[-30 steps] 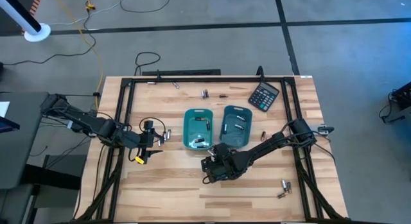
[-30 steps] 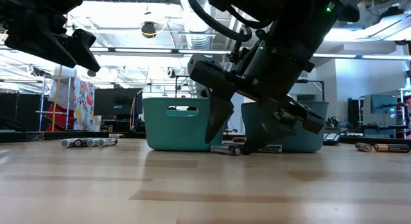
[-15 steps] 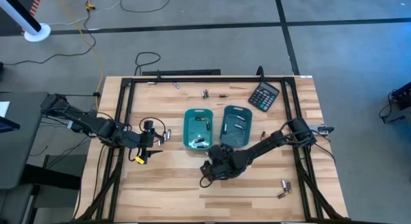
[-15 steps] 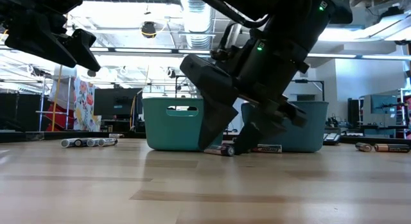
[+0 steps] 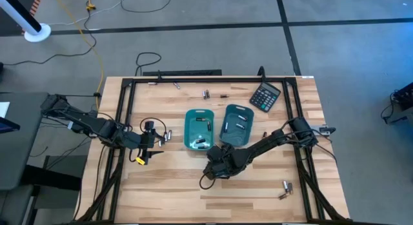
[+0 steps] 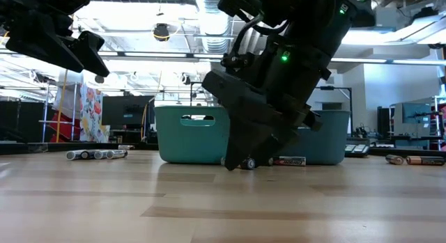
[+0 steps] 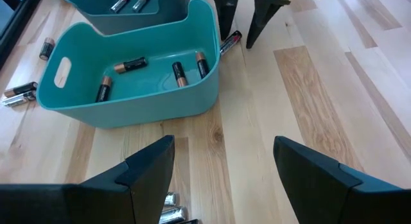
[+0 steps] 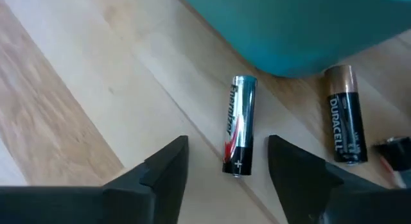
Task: Sort batteries
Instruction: Put the silver battery into the blue bin
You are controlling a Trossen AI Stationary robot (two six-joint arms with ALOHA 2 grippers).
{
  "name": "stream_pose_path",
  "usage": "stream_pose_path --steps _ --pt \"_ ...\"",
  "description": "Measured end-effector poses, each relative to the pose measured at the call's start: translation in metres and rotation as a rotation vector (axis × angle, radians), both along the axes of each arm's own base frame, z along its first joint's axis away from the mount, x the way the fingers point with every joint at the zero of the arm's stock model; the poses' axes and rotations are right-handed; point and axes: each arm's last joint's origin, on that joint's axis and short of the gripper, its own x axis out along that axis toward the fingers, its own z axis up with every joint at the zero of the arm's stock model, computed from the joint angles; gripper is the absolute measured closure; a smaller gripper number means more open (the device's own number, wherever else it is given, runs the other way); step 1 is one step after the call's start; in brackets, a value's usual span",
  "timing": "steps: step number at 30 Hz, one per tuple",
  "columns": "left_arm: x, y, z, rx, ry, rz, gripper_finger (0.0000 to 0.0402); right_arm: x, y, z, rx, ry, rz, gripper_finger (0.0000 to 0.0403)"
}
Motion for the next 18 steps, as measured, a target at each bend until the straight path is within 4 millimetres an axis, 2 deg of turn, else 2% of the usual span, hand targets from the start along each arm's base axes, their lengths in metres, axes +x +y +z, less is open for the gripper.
stream_pose_path --steps 10,18 --pt "0.0 0.0 0.0 0.0 0.0 0.0 0.0141 -0.0003 -0.001 -0.0003 0.003 0.01 0.006 0.0277" --pt "0.0003 -0.0001 0.0004 -0.003 -0.005 0.0 0.0141 -0.0014 0.0038 -0.0003 0.005 0.006 0.018 0.0306"
